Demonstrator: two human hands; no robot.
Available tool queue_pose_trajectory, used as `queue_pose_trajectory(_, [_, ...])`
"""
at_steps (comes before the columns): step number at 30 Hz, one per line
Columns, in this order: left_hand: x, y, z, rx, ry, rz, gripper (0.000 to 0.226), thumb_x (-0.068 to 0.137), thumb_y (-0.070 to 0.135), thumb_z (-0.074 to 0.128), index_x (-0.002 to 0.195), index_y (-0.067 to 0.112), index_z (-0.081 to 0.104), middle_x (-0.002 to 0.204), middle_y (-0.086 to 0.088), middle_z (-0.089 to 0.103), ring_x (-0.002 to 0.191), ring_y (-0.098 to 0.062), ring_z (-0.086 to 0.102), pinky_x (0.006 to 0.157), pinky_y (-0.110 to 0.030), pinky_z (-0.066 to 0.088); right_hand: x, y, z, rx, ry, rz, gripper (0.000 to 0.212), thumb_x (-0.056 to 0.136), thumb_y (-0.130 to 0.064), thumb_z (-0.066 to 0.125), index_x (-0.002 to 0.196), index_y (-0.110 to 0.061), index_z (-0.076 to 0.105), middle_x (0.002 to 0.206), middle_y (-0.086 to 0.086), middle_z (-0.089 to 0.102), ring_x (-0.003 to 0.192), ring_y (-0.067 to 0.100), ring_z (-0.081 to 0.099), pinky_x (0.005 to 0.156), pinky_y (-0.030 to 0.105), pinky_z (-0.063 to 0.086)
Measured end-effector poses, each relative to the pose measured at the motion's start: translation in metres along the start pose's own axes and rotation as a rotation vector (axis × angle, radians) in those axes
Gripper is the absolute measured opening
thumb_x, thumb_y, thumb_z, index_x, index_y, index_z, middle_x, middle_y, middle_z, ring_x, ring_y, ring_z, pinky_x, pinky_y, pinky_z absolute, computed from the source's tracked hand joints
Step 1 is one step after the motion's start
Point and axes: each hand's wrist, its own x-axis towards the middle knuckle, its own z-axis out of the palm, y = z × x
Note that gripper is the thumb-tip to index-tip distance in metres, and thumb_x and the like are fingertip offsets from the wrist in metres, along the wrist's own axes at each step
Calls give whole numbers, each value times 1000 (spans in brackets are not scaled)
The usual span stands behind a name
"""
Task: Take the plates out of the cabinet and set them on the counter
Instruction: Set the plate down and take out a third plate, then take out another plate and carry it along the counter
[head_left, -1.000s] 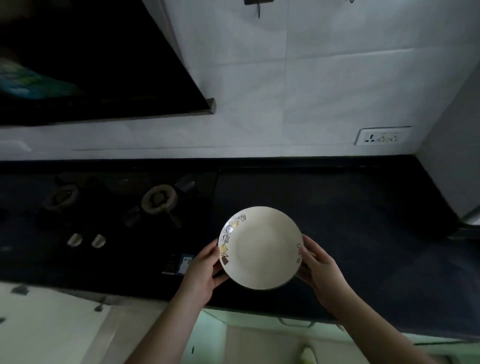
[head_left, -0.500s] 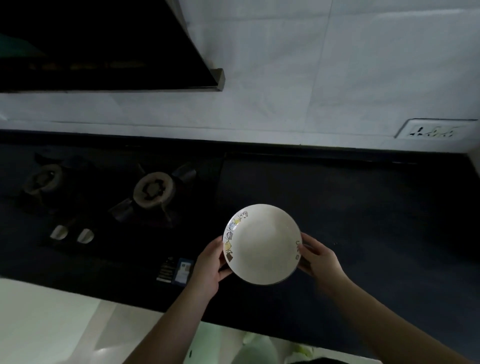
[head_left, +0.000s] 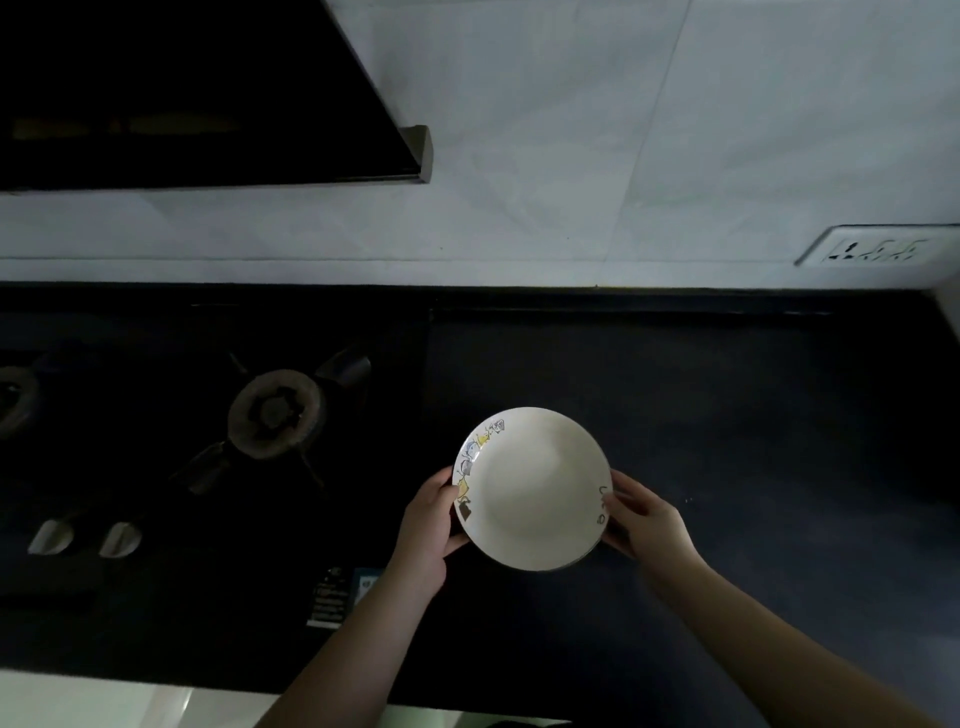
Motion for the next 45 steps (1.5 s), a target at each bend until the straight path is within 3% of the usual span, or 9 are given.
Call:
queue_pose_trajectory(4, [7, -1, -2, 5, 10, -23, 35, 93, 26, 55, 125, 39, 62, 121, 11, 63, 105, -10, 61, 72, -38, 60, 1, 0, 0, 5, 15, 13, 30, 94, -11, 60, 116, -29, 67, 100, -1, 76, 91, 17, 73, 67, 27, 59])
queue_pose_trajectory(9, [8, 1, -3, 131, 30, 66, 24, 94, 29, 52, 114, 36, 64, 107, 10, 66, 94, -9, 65, 56, -27, 58, -1, 0, 1, -6, 14, 6, 29, 94, -11, 60, 114, -31, 67, 100, -2, 76, 92, 16, 73, 68, 27, 59])
queue_pose_trajectory(16, [10, -5, -9, 381, 100, 164, 25, 96, 32, 51, 119, 27, 61, 101, 12, 63, 89, -10, 65, 64, -33, 60, 0, -5, 1, -116, 26, 8, 23, 97, -20, 56, 118, -24, 64, 105, 3, 75, 91, 17, 73, 69, 29, 59])
queue_pose_trajectory(21, [12, 2, -33, 697, 237, 298, 27, 95, 40, 50, 118, 31, 60, 109, 7, 67, 93, -15, 66, 83, -43, 58, 1, -24, -7, -386, 79, -1, 27, 99, -25, 50, 123, -16, 59, 103, 6, 71, 93, 21, 69, 80, 38, 58])
queue_pose_trajectory(25, [3, 7, -44, 818, 271, 399, 28, 97, 38, 49, 121, 29, 60, 115, 7, 66, 90, -9, 61, 72, -30, 53, -15, -21, -17, -676, 73, -107, 29, 97, -32, 50, 124, -22, 57, 103, -1, 67, 91, 18, 65, 82, 39, 57])
queue_pose_trajectory(28, [-19, 6, -44, 1045, 330, 483, 31, 97, 40, 49, 122, 26, 60, 113, 6, 66, 88, -12, 61, 68, -31, 50, -31, -13, -26, -902, 77, -237, 35, 96, -38, 50, 129, -26, 55, 117, -1, 64, 96, 16, 60, 81, 29, 47])
queue_pose_trajectory(33, [-68, -19, -29, 1289, 405, 684, 37, 95, 36, 53, 124, 15, 63, 112, -4, 67, 99, -26, 64, 72, -39, 54, -59, 1, -46, -1340, -5, -447, 47, 98, -45, 41, 142, -27, 41, 139, 1, 50, 120, 23, 53, 94, 37, 47])
queue_pose_trajectory(37, [-110, -60, -4, 1424, 370, 793, 39, 91, 31, 62, 122, 7, 66, 115, -12, 69, 108, -33, 63, 82, -46, 52, -92, 15, -67, -1488, -44, -589, 53, 98, -49, 37, 147, -28, 33, 146, 0, 45, 133, 23, 43, 108, 41, 37])
queue_pose_trajectory(45, [-184, -136, 39, 1565, 366, 653, 58, 99, 49, 38, 150, 21, 40, 155, -7, 42, 145, -25, 31, 116, -47, 25, -147, 54, -130, -1601, 2, -718, 57, 99, -51, 30, 150, -26, 29, 153, 1, 39, 141, 23, 31, 116, 39, 22])
